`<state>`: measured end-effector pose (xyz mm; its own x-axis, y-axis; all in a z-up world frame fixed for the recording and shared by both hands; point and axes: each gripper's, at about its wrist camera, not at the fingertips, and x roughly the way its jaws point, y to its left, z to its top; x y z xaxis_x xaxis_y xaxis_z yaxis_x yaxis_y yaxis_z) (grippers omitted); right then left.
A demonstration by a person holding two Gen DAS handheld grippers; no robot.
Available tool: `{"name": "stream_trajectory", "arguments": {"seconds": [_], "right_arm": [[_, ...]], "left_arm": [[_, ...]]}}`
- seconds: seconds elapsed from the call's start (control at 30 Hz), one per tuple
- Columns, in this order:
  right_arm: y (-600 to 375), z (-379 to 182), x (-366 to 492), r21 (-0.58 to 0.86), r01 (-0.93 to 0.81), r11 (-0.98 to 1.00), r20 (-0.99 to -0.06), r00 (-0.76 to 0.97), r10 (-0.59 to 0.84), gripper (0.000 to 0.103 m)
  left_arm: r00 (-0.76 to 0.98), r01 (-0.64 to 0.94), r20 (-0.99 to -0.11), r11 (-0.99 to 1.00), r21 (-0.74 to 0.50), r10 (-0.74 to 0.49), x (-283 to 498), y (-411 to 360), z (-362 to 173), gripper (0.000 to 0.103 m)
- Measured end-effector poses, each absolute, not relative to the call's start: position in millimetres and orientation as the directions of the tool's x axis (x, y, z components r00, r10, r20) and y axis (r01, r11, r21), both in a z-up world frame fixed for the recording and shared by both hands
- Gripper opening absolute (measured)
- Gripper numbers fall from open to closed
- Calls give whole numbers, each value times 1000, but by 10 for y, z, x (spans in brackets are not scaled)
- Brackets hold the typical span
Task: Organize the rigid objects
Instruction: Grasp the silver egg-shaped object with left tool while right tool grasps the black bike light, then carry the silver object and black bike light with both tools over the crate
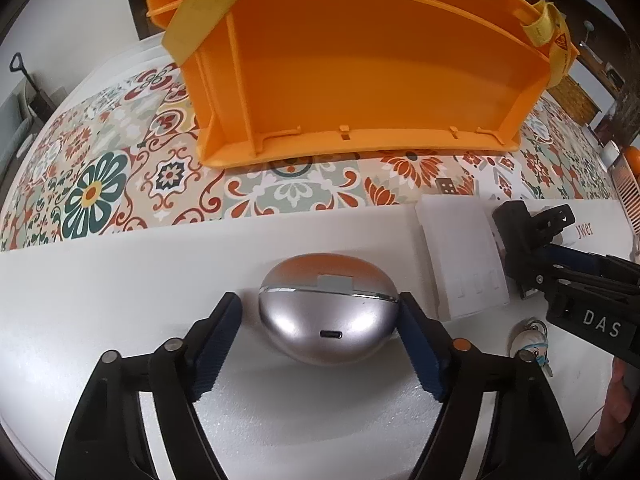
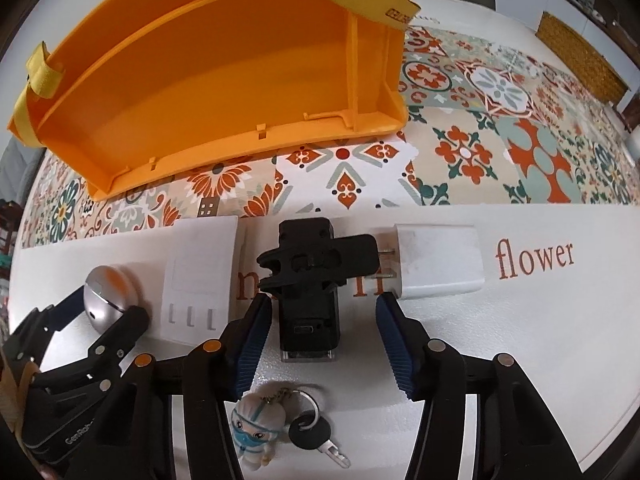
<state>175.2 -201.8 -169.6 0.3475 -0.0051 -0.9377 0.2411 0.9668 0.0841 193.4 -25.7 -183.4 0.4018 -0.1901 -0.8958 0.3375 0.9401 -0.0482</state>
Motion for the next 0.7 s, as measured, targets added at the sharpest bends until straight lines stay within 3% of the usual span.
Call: {"name": "stream_trajectory", "arguments": {"seconds": [0.07, 0.23, 0.7], "right_arm": [[-2002, -1696, 1761, 71, 238, 969, -936, 352, -18, 50], [-1928, -1675, 1743, 71, 216, 974, -930, 367, -14, 30], [-1928, -1456, 1735, 102, 219, 970, -920, 391, 8, 30]], "left_arm": [[412, 346, -892, 938, -38, -188, 1927, -283, -1833, 65], [415, 349, -890, 936, -36, -189, 1930, -300, -1828, 65], [432, 342, -876, 938, -61, -214, 1943, -262, -1597, 65]]}}
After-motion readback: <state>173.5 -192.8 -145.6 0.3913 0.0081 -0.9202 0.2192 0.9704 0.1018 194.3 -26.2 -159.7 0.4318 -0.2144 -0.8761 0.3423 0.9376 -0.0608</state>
